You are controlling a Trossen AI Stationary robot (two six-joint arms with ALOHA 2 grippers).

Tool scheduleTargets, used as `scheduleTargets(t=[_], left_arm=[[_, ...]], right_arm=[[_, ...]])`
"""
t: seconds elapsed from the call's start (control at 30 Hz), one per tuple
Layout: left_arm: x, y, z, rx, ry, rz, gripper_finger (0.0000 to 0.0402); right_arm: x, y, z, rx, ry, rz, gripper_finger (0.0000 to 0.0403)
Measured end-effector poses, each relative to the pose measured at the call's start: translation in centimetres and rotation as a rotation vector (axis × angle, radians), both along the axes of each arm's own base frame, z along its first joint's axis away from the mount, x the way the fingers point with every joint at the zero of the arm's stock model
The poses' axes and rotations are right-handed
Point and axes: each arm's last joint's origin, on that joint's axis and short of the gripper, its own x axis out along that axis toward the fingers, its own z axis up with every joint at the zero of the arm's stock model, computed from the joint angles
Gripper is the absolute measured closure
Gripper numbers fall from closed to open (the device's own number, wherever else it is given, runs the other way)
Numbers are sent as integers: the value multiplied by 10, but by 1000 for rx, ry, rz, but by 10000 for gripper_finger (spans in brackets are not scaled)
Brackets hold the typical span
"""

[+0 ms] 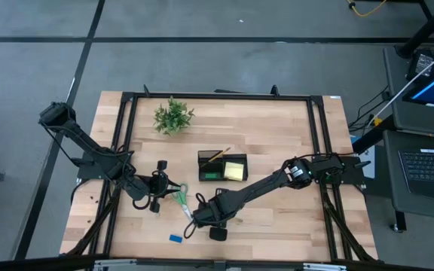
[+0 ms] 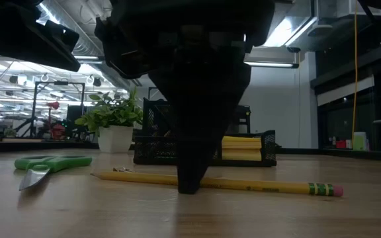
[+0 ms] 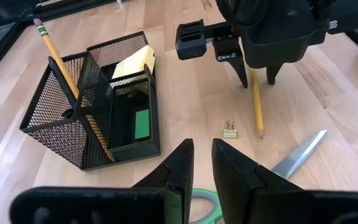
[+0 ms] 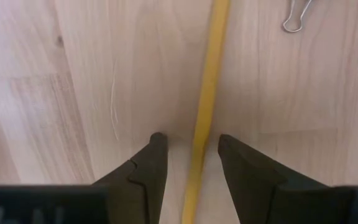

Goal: Pick and place office supplies into organizer
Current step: Put the yellow pencil into the black desk organizer

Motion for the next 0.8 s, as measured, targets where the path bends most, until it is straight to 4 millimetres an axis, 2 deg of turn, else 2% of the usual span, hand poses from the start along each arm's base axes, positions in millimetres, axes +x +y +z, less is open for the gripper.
scheduleTargets(t=[0.4,0.8], left_arm=[[0,0,0,0,0,0,352],[0,0,0,0,0,0,354]], right_arm=[[0,0,0,0,-1,4,258],[0,-2,0,-3,6,5,324]])
